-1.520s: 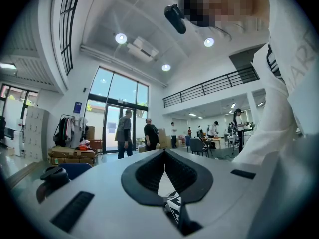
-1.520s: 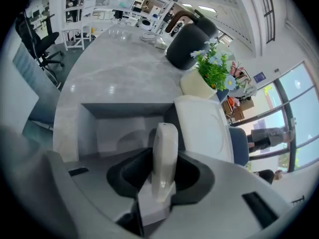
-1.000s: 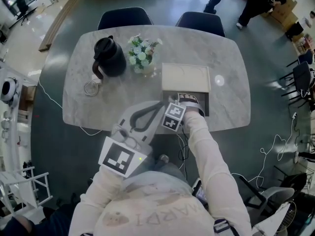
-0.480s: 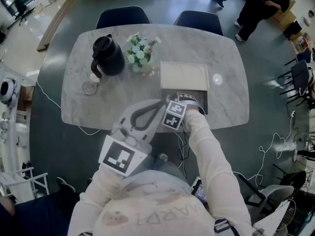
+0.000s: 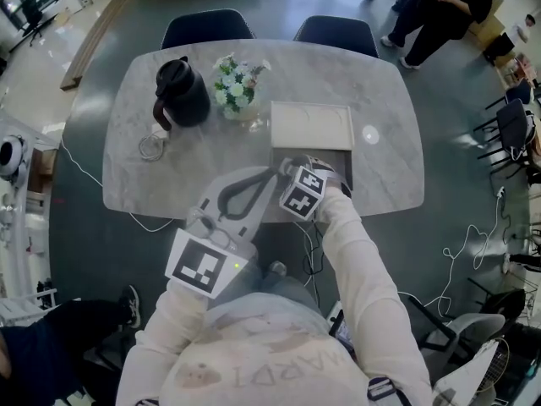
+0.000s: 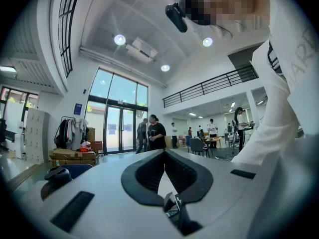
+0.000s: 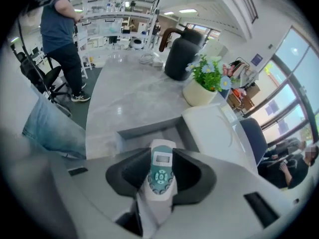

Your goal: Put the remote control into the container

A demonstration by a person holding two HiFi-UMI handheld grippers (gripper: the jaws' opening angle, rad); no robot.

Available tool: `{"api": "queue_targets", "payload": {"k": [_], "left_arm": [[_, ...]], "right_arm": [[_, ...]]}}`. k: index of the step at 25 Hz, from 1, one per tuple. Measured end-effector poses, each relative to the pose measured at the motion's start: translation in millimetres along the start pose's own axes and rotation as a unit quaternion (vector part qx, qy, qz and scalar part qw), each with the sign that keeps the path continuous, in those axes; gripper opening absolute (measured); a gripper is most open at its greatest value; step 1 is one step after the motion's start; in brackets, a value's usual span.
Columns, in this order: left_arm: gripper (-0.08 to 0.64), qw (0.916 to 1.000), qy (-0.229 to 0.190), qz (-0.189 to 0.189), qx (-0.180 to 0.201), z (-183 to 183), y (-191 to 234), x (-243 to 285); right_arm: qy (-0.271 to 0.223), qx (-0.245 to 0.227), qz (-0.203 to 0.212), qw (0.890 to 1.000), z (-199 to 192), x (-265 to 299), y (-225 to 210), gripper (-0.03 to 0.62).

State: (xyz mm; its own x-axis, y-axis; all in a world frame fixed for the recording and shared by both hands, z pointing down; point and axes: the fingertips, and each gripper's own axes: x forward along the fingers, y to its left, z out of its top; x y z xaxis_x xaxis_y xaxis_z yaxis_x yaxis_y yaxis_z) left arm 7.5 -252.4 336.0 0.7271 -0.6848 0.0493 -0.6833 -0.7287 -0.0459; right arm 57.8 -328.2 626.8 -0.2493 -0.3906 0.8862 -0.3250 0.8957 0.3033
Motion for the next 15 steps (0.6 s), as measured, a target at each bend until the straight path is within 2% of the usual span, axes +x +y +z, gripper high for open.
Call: {"api": "queue_targets", "payload": {"k": [3,6,8,11,15], "left_arm": [[0.011,0.9999,0.002,0.002,0.011,0,-6,-2],[0.011,0.9998,0.000,0.003,0.020,1,-16,-5],[0.011,0.9998,-0.001,0.004,0.020,2,-24,-6],[0.011,0.9997,-0.005,0.006,0.023,6,-40,-9],[0.011,0.9994,-0.013,0.001,0.034,14,-66,-15]], "right_arm": [[-0.076,0.064,-0.033,0.995,7,-24,-6,0.095],[-0.158,0.133,-0.062,0.976,14,-61,-10,0.072],[-0.211,0.173,-0.081,0.959,17,-91,-10,0.056],[-0.287,0.223,-0.098,0.927,20,-141,-5,0.040],[-0.371,0.250,-0.110,0.888,22,-207,10,0.034]]}}
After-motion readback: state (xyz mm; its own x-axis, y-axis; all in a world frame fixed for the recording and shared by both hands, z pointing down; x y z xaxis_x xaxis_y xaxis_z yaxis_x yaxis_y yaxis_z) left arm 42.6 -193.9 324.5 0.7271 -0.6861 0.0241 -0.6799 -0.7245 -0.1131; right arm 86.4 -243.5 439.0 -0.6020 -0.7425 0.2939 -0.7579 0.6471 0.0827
